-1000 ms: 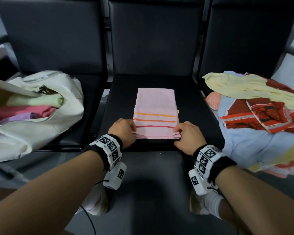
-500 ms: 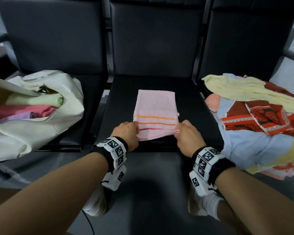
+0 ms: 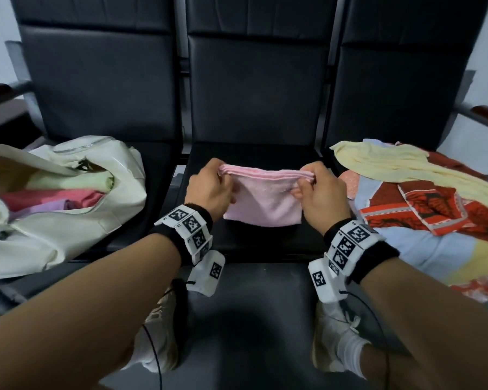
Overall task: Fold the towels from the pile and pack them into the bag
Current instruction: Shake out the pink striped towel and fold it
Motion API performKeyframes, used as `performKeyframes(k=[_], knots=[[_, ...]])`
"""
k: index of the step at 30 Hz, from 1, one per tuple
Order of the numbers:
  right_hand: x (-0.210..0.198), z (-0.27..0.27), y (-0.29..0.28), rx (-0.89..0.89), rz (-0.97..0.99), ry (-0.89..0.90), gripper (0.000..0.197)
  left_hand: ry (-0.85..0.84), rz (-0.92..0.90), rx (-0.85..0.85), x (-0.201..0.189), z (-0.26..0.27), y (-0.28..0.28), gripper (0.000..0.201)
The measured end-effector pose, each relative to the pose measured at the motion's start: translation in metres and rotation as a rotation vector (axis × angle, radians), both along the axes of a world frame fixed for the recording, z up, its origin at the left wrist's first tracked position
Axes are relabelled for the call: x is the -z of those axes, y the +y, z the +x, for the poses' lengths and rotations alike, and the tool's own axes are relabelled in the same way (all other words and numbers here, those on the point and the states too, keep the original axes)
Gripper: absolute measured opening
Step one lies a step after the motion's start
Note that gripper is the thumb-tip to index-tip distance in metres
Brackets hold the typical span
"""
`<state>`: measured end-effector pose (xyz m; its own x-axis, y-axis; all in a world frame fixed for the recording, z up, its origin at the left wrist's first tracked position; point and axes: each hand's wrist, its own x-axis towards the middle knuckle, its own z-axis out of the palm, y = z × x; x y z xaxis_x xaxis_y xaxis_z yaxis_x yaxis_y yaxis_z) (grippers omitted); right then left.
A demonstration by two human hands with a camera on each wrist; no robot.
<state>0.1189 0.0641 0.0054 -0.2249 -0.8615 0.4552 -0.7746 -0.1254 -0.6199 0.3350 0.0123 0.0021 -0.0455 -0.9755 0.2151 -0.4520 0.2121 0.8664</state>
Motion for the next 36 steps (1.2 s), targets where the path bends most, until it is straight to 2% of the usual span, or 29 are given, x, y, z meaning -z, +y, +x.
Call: performKeyframes(k=[3, 6, 9, 14, 19, 24, 32, 36], knots=[[-0.027, -0.003, 0.002, 0.019, -0.090, -0.017, 0.015, 0.113, -0.089, -0.012, -0.022, -0.001, 0.000, 0.013], [-0.056, -0.004, 0.007, 0.011, -0.153, -0.106, 0.010, 0.192, -0.162, -0.003, -0.046, 0.001, 0.003, 0.011], [-0.089, -0.001, 0.018, 0.045, -0.236, -0.087, 0.002, 0.244, -0.226, 0.001, -0.078, 0.001, 0.014, 0.015], [-0.147, 0.005, 0.035, 0.041, -0.311, -0.165, 0.006, 0.365, -0.297, 0.006, -0.142, -0.004, 0.034, 0.023], [-0.176, 0.005, 0.035, -0.042, -0.286, -0.327, 0.006, 0.363, -0.324, 0.014, -0.175, -0.004, 0.034, 0.029], [-0.161, -0.004, 0.014, -0.137, -0.029, -0.479, 0.007, 0.263, -0.193, 0.041, -0.162, 0.003, 0.013, 0.024], [-0.085, -0.014, -0.048, -0.121, 0.165, -0.551, 0.007, 0.143, 0.115, 0.134, -0.089, 0.010, -0.033, 0.028], [-0.054, -0.019, -0.084, -0.113, 0.220, -0.568, 0.005, 0.156, 0.165, 0.128, -0.057, 0.006, -0.066, 0.021]])
